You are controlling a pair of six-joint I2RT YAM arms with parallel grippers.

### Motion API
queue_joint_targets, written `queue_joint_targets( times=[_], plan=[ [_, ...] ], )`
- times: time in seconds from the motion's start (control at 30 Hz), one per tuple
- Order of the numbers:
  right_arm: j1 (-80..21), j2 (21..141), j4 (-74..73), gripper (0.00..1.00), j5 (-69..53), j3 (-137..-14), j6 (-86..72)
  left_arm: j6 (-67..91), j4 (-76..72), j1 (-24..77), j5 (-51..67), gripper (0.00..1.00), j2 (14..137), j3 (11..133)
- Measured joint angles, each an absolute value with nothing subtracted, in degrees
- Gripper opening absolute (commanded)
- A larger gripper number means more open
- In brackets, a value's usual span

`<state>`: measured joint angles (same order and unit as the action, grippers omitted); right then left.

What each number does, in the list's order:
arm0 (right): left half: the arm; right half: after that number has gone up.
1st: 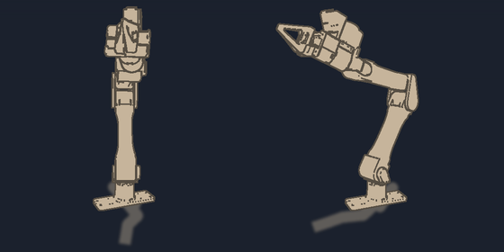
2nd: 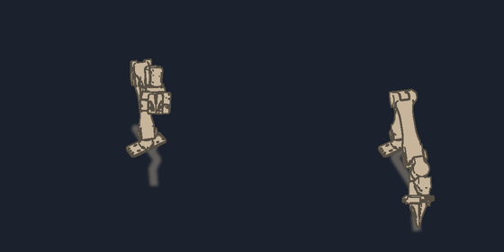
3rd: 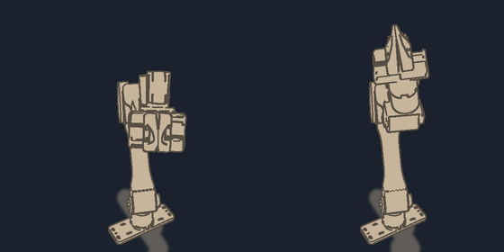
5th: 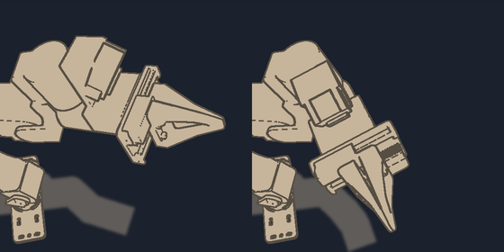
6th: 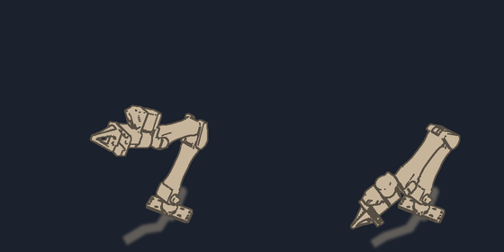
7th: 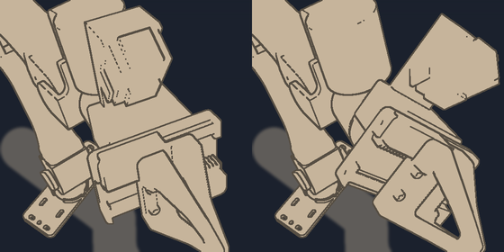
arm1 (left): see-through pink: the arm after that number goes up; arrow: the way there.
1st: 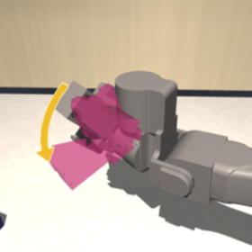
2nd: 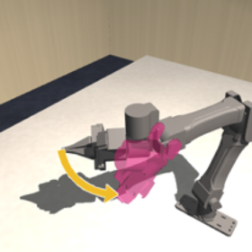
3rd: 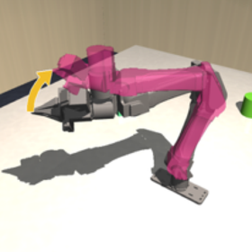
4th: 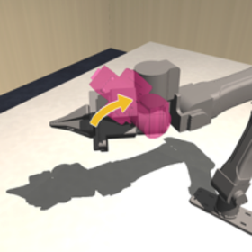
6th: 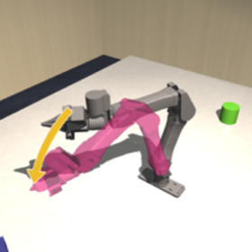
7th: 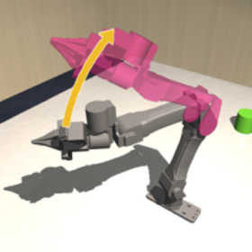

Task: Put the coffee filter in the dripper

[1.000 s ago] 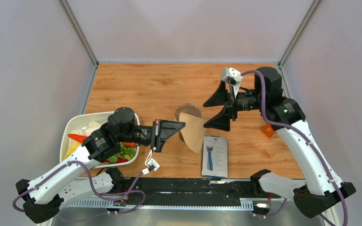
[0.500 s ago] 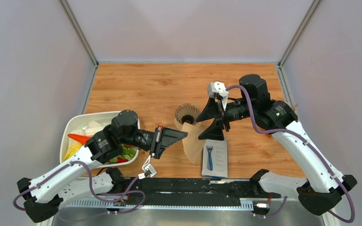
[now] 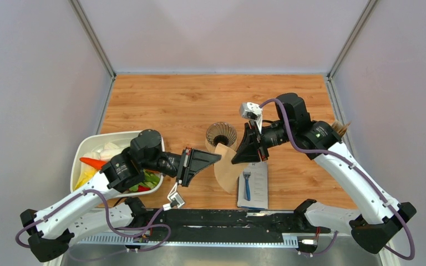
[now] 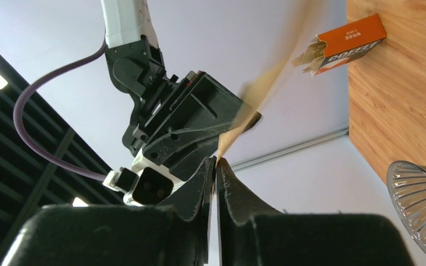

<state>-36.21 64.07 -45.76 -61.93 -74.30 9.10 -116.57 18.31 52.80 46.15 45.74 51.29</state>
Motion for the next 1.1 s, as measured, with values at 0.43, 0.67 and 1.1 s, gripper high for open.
queue_joint_targets(
  times=[0.43,0.67,1.1],
  plan=[
    [-32.6,60.7,-43.8,0.00,-62.0,-77.1,6.1,-107.8,12.3,52.8,26.9,0.64,38.9,49.2],
    [-32.1,54.0,-37.4,0.00,-58.6,-78.1,6.9,-73.1,22.3,47.8,14.7,0.64,43.8,68.2],
    [-32.1,47.7,-35.8,0.00,-59.6,-74.6,26.4,-17.9,39.7,43.4,44.2,0.61,54.4,91.1]
  ],
)
